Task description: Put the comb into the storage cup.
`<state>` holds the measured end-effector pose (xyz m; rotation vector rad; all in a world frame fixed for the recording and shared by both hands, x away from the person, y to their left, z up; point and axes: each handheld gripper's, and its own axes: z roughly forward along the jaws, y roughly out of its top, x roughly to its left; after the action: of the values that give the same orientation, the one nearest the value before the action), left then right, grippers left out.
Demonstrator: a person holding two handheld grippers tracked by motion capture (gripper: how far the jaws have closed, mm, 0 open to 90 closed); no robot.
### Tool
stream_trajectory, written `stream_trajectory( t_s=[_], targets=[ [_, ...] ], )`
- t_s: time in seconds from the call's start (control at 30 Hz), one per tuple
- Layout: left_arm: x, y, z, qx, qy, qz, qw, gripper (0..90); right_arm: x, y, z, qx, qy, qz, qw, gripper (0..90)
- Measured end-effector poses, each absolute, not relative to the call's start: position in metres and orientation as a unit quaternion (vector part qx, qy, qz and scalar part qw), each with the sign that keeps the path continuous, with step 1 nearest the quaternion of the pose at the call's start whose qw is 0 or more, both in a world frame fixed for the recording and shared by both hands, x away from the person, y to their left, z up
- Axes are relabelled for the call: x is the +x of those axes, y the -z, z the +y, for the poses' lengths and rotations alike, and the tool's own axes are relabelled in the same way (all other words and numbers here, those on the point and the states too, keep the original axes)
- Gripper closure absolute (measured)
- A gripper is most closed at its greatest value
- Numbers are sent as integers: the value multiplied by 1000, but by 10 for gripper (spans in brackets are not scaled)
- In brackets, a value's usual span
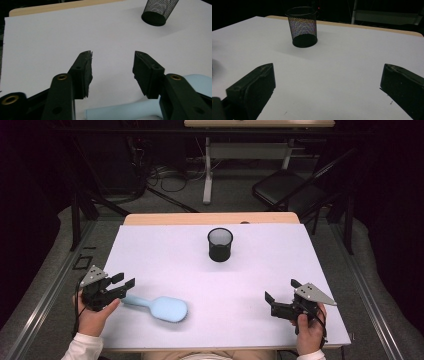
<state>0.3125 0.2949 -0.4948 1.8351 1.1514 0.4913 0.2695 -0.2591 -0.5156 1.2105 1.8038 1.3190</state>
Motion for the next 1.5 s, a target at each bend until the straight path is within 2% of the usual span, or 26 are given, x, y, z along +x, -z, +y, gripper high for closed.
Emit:
stream_trajectory(
  t_s=[0.83,1.23,1.5],
  targets=[
    [335,526,292,759,-168,494,391,727,272,519,-260,458,-500,679,283,0],
    [341,533,295,765,-155,513,357,897,272,519,-260,456,-495,683,283,0],
    [342,538,294,781,-148,513,325,900,272,519,-261,456,-492,686,283,2]
  ],
)
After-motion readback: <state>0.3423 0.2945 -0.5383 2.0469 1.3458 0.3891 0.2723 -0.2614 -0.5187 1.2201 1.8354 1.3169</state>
